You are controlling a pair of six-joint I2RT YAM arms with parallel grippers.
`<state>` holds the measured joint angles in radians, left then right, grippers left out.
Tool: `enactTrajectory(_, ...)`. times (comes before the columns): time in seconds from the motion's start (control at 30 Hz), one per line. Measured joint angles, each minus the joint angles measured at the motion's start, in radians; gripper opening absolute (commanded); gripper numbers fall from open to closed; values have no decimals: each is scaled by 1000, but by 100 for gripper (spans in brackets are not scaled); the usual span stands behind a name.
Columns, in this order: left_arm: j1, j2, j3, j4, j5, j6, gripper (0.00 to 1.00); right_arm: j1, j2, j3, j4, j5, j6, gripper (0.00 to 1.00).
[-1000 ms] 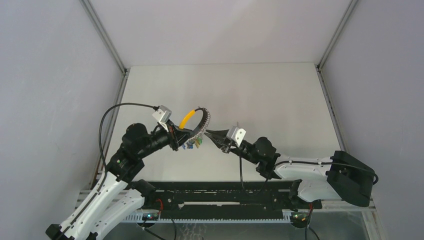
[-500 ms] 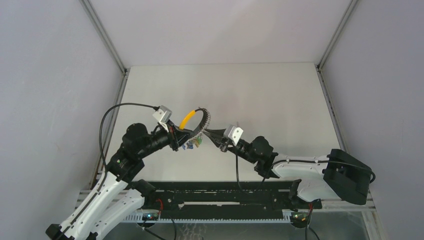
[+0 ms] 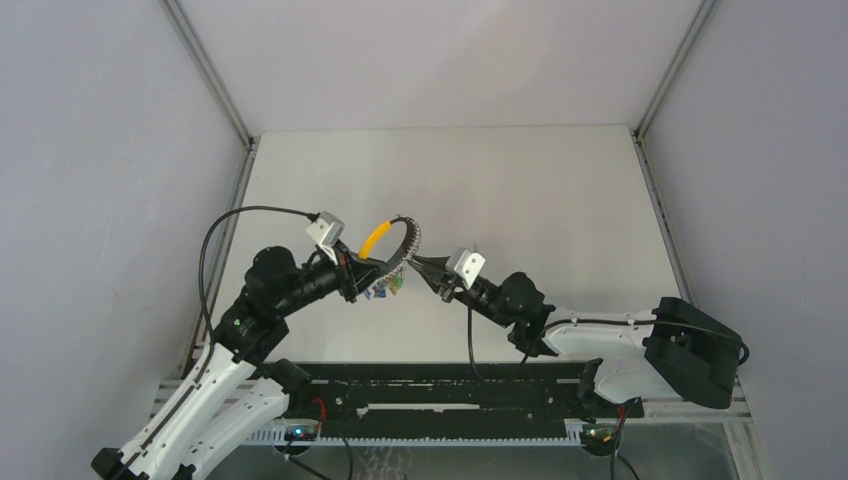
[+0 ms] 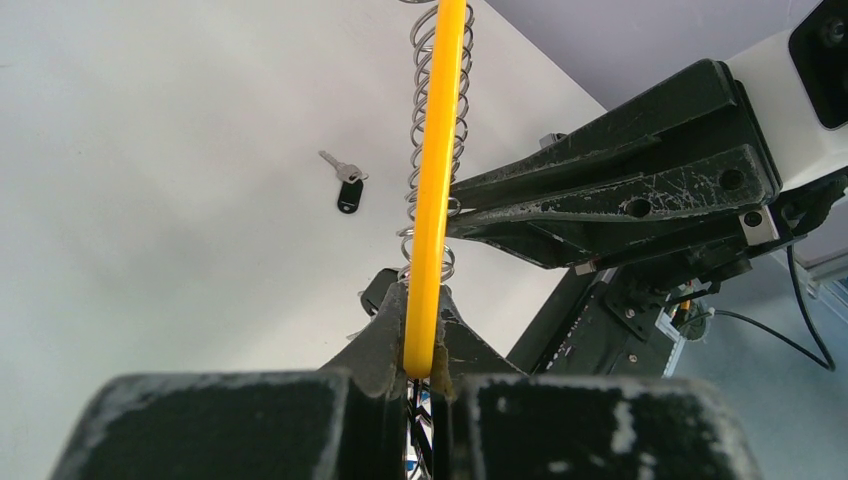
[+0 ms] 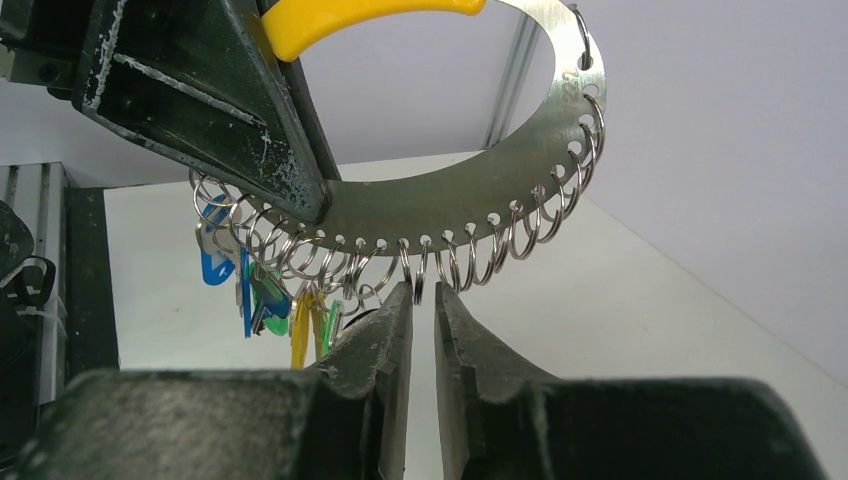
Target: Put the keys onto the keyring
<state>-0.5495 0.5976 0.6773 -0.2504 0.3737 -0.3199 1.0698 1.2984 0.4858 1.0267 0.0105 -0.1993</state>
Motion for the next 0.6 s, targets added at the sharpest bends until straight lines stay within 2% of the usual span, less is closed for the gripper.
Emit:
enactTrajectory(0.37,0,9,11,-31,2,27,0,-17,-14,1,-55,-23,-4,14)
enactTrajectory(0.6,0,25,38,-57,17,48,0,-27,-28,1,-68,-53,-7,10)
